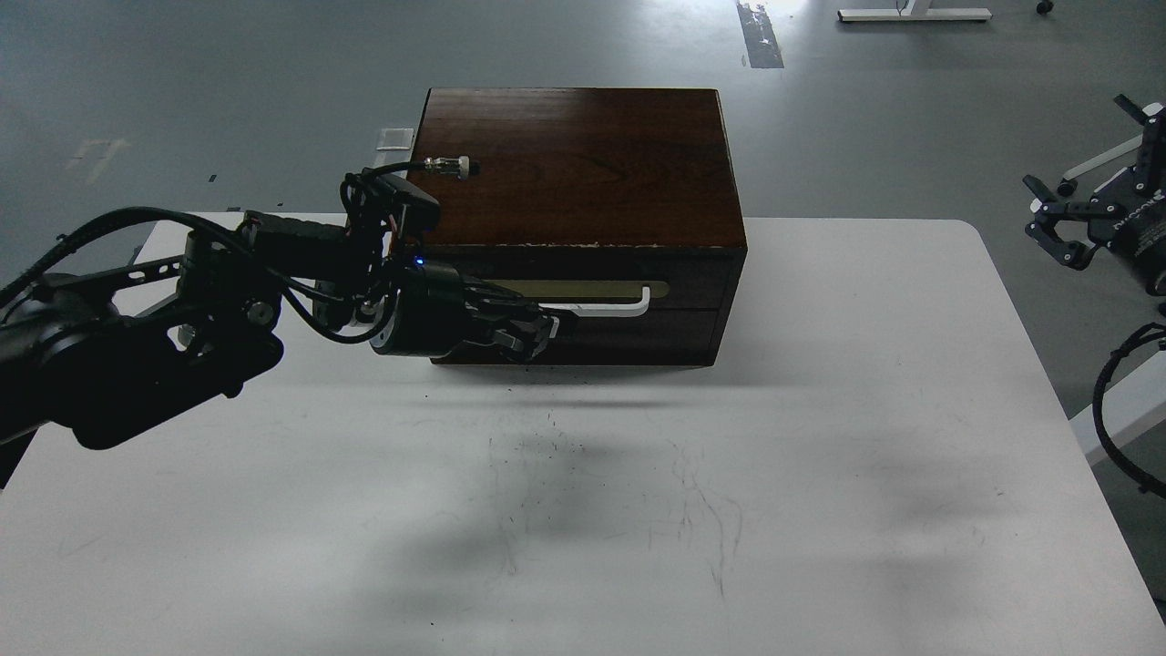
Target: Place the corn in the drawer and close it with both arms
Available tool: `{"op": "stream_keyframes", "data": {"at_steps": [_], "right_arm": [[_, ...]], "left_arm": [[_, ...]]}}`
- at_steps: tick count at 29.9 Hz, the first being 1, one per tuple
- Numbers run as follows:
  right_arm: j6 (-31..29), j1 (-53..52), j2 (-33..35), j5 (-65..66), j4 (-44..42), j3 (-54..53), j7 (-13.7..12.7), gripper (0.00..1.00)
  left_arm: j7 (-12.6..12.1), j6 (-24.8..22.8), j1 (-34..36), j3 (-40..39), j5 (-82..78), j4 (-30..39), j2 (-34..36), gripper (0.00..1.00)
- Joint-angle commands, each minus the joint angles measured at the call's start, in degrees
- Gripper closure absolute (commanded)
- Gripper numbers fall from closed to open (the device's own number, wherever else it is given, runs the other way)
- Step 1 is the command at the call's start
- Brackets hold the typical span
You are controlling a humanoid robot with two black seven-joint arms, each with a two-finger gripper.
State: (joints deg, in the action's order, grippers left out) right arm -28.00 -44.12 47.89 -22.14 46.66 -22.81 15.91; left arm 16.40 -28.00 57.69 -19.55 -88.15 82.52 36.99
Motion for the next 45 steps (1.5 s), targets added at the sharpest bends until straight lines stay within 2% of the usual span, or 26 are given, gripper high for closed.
{"op": "stream_keyframes", "data": {"at_steps": [1, 4, 5, 7, 8, 9, 12, 16, 20, 22, 24, 27, 31, 39, 42, 45], "right_arm": [[0.0, 0.0, 0.01, 0.08, -1.04, -2.05, -0.09, 0.0], [0.0, -0.09, 0.01, -0.01, -2.01, -3.99, -0.09, 0.0], [0.0, -0.09, 0.01, -0.01, -2.44, -4.86, -0.09, 0.0], [0.0, 0.0, 0.01, -0.01, -2.54, -6.01, 0.0, 0.0], [0.0, 0.0, 0.01, -0.01, -2.54, -6.28, 0.0, 0.0], [0.0, 0.0, -0.08, -0.01, -2.54, -6.54, 0.17, 0.0], [0.0, 0.0, -0.16, -0.01, -2.89, -7.33, 0.96, 0.0], [0.0, -0.26, -0.25, -0.01, -2.89, -10.84, 1.4, 0.0], [0.0, -0.52, -0.51, -0.01, -3.5, -14.8, 1.4, 0.0], [0.0, -0.79, -0.6, -0.01, -3.77, -14.89, 1.32, 0.0], [0.0, -1.05, -0.69, -0.01, -4.99, -15.15, 1.32, 0.0], [0.0, -0.88, -1.83, -0.27, -7.98, -15.68, 1.23, 0.0], [0.0, -0.88, -7.09, -0.27, -12.72, -15.68, 0.61, 0.0], [0.0, -0.7, -13.61, -3.95, -15.1, -16.82, -0.62, 0.0], [0.0, -0.7, -15.63, -6.95, -16.77, -17.0, -2.55, 0.0], [0.0, -0.88, -18.0, -7.04, -17.57, -17.44, -2.9, 0.0]], "left_arm": [[0.12, 0.0, 0.06, -4.26, 11.91, -0.43, 2.73, 1.0], [0.47, 0.0, -0.03, -7.16, 27.72, -1.92, 5.37, 1.0], [0.47, 0.0, -0.12, -8.04, 36.82, -3.49, 6.24, 0.92], [0.3, 0.0, -0.12, -8.4, 49.52, -7.27, 6.51, 0.6], [0.3, 0.0, -0.2, -8.57, 53.13, -8.85, 6.43, 0.37], [0.12, 0.0, -0.12, -8.92, 60.04, -11.74, 6.25, 0.09], [-0.15, 0.0, -0.55, -9.28, 73.95, -17.28, 6.25, 0.03], [0.56, 0.0, -1.26, -9.37, 82.42, -24.41, 5.64, 0.03], [0.65, 0.0, -3.19, -9.98, 94.27, -36.87, 0.38, 0.03], [0.56, 0.0, -3.54, -10.86, 96.92, -40.31, -1.21, 0.03], [0.47, 0.0, -5.03, -13.83, 100.87, -46.11, -4.46, 0.03], [0.3, 0.0, -6.88, -17.71, 102.03, -48.5, -6.4, 0.03], [0.12, 0.0, -9.6, -21.05, 102.03, -48.94, -7.46, 0.03], [-0.06, 0.0, -13.04, -21.41, 102.12, -51.76, -10.27, 0.03], [-0.14, 0.0, -14.09, -22.46, 102.12, -52.11, -11.33, 0.02], [-0.14, 0.0, -14.71, -23.34, 102.12, -52.81, -12.12, 0.02]]}}
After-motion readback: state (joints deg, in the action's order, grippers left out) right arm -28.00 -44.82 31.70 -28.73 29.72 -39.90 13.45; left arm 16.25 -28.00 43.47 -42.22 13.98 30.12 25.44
